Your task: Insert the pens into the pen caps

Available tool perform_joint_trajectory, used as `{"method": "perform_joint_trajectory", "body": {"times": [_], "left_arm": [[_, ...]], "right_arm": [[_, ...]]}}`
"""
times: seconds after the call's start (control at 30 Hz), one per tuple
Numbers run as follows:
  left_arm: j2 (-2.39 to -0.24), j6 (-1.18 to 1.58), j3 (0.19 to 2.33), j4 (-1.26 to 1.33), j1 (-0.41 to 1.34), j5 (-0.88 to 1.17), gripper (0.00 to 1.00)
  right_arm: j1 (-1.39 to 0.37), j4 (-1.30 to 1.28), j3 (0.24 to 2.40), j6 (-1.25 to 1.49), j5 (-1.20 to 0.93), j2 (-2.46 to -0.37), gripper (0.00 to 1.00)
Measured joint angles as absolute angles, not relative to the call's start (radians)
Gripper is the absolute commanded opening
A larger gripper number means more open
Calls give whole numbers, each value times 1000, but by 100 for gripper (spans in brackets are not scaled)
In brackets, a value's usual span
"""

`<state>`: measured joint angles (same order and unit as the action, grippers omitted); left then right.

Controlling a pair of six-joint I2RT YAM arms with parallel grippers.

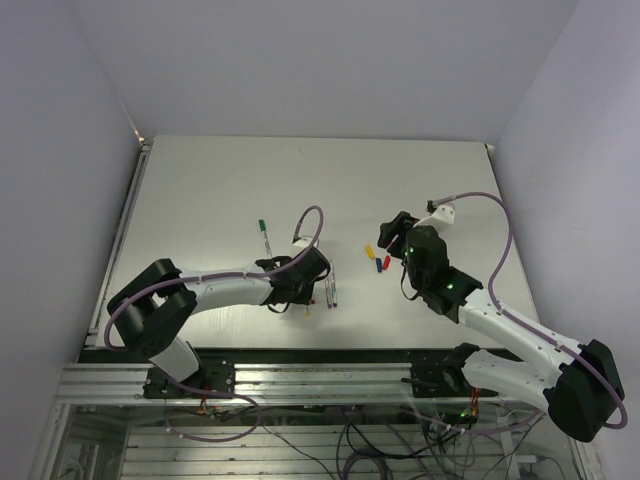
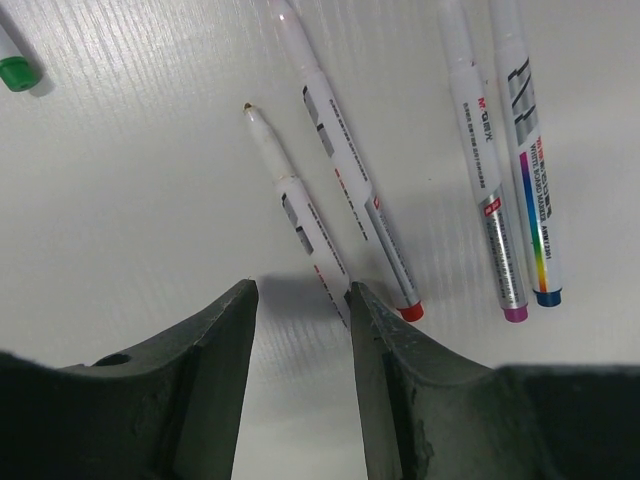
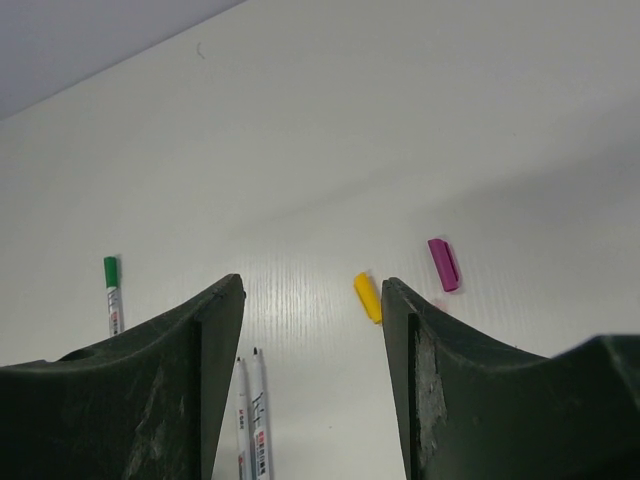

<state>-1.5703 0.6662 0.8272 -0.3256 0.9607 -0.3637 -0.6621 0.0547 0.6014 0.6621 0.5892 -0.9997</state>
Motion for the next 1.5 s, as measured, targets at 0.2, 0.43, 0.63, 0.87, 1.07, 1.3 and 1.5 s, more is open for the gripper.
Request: {"method": "perform_joint_trajectory", "body": {"times": [0.2, 0.43, 0.63, 0.87, 1.07, 1.3, 1.5], "left_arm": [[-1581, 666, 827, -326, 962, -364, 53], [-1591, 666, 827, -331, 962, -364, 52], [-1591, 665, 826, -348, 962, -367, 52], [-1597, 666, 826, -356, 963, -382, 40], [-1609, 666, 833, -359, 964, -384, 21], [-1616, 659, 835, -354, 966, -383, 7], [-1607, 660, 808, -327, 966, -382, 7]], "right_arm": [[-662, 55, 599, 666, 583, -997, 57], [-662, 56, 598, 673, 572, -997, 57], [-662, 59, 594, 678, 567, -997, 56], [-662, 62, 593, 692, 564, -997, 56], [-662, 61, 583, 700, 565, -987, 56], [-662, 61, 582, 700, 570, -961, 56], [-662, 59, 582, 693, 572, -964, 56]]}}
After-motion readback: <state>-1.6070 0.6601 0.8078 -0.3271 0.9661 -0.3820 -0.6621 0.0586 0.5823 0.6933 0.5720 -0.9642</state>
